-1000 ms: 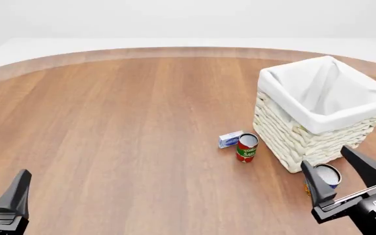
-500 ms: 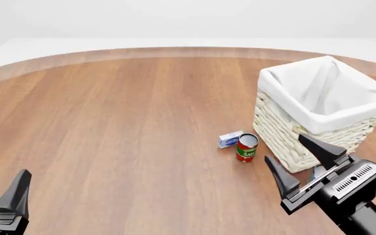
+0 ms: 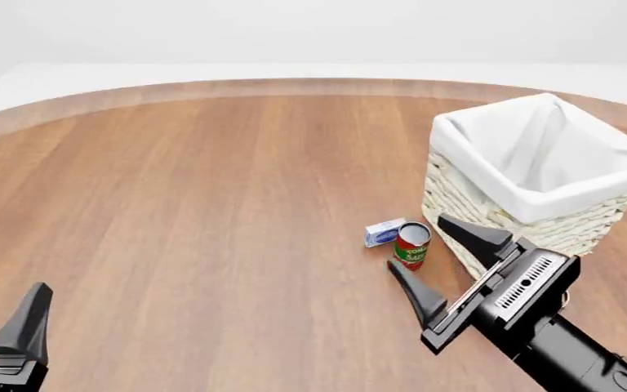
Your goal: Pick up the ketchup, and put it in the basket.
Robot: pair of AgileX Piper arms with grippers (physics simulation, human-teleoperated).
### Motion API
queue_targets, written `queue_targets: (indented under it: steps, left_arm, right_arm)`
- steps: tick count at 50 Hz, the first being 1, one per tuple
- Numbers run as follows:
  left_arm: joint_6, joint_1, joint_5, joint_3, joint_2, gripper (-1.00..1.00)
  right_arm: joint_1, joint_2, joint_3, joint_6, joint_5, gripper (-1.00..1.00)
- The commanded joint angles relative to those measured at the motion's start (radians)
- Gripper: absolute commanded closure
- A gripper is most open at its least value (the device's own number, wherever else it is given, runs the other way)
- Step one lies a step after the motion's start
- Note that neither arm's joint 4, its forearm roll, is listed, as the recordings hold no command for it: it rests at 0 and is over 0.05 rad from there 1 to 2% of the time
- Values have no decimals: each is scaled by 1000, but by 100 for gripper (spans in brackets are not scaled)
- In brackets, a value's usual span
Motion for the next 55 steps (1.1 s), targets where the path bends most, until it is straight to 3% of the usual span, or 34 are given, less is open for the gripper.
queue_targets:
  steps: [1, 22, 36, 48, 55]
  left_arm:
    - [0, 0, 0, 0, 0, -100]
    - [0, 0, 0, 0, 0, -100]
    - [0, 0, 0, 0, 0, -100]
    - [0, 0, 0, 0, 0, -100]
    - [0, 0, 0, 0, 0, -100]
  right_arm:
    - [93, 103, -45, 2, -43, -100]
    - [224, 190, -108, 7, -39, -100]
    - [351, 258, -202, 7, 26, -100]
    - [460, 268, -242, 114, 60, -100]
    - [496, 270, -261, 148, 79, -100]
